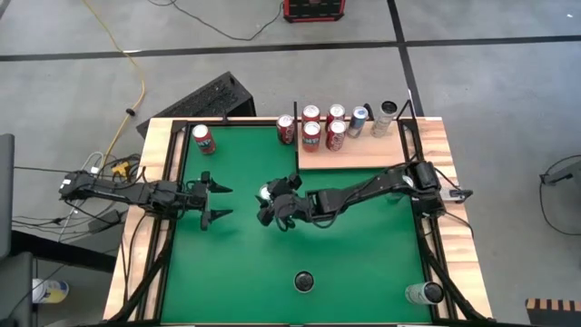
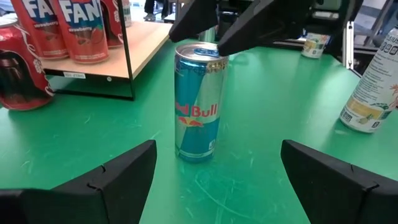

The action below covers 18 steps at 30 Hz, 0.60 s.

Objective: Place canned beverage on shelf
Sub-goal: Put the left blue soda can on the shelf aligned with the other blue soda can

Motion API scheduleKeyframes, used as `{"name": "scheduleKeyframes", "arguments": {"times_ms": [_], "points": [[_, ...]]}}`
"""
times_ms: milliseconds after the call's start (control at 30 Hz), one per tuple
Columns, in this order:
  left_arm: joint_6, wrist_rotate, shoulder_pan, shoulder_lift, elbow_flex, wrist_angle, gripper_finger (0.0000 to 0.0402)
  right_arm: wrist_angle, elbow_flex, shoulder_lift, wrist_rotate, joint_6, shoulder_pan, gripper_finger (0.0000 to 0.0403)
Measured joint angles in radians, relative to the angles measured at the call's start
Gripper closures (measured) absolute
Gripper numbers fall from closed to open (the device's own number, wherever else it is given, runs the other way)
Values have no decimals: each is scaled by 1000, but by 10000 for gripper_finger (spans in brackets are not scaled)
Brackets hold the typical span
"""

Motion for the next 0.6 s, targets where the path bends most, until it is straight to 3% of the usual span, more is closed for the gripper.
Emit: {"name": "scheduleKeyframes", "arguments": {"times_ms": [600], "points": [[0, -1, 0, 1, 0, -1, 72, 15, -9, 35, 45, 63, 11, 97]]}}
